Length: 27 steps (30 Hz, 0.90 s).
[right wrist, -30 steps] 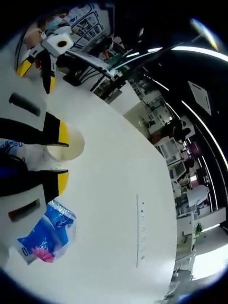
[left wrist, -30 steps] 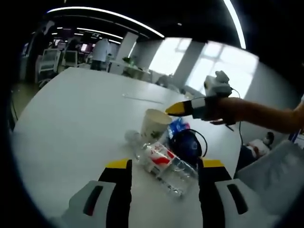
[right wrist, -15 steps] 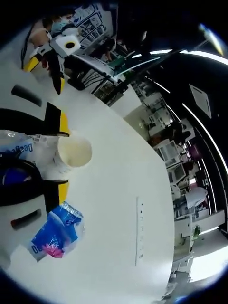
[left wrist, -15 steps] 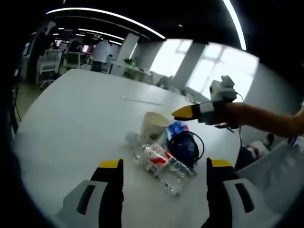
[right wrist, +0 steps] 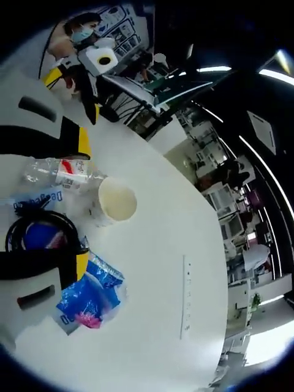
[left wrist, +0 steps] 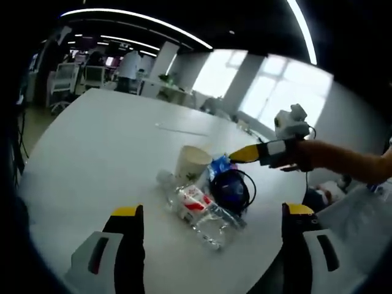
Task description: Arrange the tabletop items into an orderly group along one side of the table until the central work area is clear of visible clutter.
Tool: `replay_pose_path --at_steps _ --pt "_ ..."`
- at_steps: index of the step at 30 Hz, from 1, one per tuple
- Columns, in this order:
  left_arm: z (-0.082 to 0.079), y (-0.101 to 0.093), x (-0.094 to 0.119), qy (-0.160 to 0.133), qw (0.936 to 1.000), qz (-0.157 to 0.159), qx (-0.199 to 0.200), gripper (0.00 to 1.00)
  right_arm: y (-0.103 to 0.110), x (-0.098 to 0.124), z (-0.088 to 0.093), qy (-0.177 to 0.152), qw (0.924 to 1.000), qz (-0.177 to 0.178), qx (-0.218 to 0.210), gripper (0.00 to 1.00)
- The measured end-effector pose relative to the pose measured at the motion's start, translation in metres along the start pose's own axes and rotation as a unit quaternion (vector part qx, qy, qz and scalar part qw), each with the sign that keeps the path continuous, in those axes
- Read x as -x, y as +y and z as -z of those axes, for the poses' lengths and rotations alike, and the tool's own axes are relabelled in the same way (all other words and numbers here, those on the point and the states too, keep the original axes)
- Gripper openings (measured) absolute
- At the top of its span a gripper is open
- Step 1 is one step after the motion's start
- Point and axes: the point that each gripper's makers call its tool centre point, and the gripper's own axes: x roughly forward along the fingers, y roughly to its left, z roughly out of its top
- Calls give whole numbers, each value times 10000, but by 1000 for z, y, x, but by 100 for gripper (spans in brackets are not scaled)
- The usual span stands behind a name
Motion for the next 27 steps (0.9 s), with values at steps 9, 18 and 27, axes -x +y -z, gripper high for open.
replay_pose_path --at_steps 9,18,27 --pt "-12 -3 0 7 9999 -5 105 97 4 11 10 176 9989 -67 421 69" --pt "-21 -10 2 -17 9996 -15 264 97 12 15 21 250 9986 -234 396 79" --pt "-27 -11 1 18 9995 213 237 97 21 10 36 359 9983 -109 449 83"
